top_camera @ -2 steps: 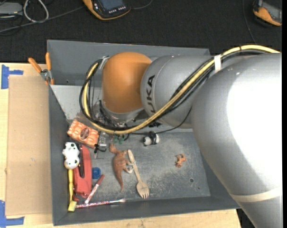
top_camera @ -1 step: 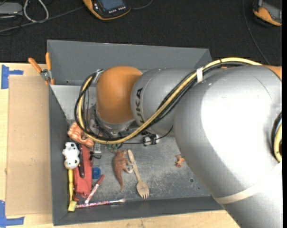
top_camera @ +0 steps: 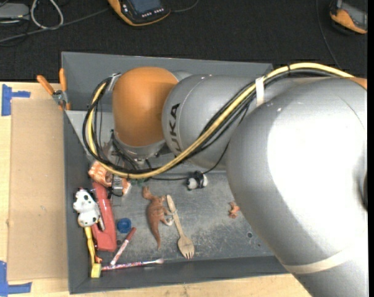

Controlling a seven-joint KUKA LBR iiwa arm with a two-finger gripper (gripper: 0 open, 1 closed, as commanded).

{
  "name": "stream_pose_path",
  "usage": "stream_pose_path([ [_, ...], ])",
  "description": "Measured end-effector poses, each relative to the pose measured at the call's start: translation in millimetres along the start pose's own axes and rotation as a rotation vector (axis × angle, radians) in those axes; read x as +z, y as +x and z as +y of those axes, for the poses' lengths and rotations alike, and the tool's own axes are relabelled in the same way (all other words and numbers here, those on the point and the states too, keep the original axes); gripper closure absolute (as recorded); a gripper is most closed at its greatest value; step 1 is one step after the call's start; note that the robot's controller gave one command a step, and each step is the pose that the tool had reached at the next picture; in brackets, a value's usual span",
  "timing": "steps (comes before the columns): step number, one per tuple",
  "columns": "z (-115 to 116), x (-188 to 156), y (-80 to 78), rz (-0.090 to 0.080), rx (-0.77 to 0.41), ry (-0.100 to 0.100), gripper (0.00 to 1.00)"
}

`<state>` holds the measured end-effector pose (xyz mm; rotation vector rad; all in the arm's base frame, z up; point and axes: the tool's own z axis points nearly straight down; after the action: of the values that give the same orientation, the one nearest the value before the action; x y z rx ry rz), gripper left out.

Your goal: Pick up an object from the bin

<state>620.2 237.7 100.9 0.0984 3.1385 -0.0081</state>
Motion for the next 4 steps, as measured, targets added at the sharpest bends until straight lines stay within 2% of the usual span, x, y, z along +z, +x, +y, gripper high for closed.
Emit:
stream_pose_path([
  [1, 5.8, 23.2, 5.9, 0.000, -0.497, 0.002, 0.00],
  [2, -21.8, 28.9, 0.7, 0.002, 0.093, 0.001, 1.00],
  [3, -25.3, 29.7, 0.2, 0.001, 0.179, 0.000, 1.00],
  [4, -25.9, 13.1, 1.7, 0.005, 0.175, 0.002, 1.00],
])
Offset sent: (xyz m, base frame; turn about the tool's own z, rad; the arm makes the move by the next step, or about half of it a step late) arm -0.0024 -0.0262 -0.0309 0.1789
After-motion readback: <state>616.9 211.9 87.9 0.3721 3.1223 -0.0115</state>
